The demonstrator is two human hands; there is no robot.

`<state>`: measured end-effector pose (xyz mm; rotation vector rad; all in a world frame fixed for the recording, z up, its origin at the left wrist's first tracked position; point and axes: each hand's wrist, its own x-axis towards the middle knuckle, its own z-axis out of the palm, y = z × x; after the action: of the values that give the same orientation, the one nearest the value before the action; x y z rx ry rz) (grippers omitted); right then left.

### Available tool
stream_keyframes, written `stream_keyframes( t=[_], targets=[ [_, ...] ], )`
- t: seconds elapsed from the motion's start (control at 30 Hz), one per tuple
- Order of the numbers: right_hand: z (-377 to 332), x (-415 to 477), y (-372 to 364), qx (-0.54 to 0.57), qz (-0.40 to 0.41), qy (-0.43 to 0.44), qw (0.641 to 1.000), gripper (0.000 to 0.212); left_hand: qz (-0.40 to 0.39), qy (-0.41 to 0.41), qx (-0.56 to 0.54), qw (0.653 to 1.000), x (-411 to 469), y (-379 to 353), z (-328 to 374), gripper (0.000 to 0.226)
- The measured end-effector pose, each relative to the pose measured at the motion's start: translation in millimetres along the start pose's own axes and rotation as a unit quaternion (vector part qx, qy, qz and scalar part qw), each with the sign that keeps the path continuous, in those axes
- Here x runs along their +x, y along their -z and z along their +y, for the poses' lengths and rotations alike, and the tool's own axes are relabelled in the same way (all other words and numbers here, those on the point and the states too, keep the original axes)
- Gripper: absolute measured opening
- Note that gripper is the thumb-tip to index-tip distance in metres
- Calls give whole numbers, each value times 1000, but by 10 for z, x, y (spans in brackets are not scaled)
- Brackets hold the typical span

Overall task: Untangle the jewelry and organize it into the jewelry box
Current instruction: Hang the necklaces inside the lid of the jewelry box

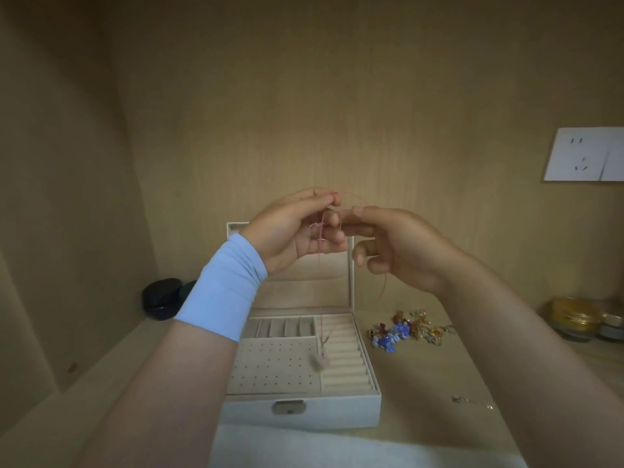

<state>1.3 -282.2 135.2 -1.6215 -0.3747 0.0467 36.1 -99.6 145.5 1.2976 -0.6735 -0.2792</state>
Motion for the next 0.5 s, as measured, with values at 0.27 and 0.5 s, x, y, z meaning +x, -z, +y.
stream_keyframes(
  t=[0.27,0.5],
  targets=[
    [329,294,-23,-37,48,-11,998,26,41,34,-15,998,103,298,-376,15],
    [701,507,89,157,69,-68,983,11,181,66,-113,975,235,435,-779,18]
  ],
)
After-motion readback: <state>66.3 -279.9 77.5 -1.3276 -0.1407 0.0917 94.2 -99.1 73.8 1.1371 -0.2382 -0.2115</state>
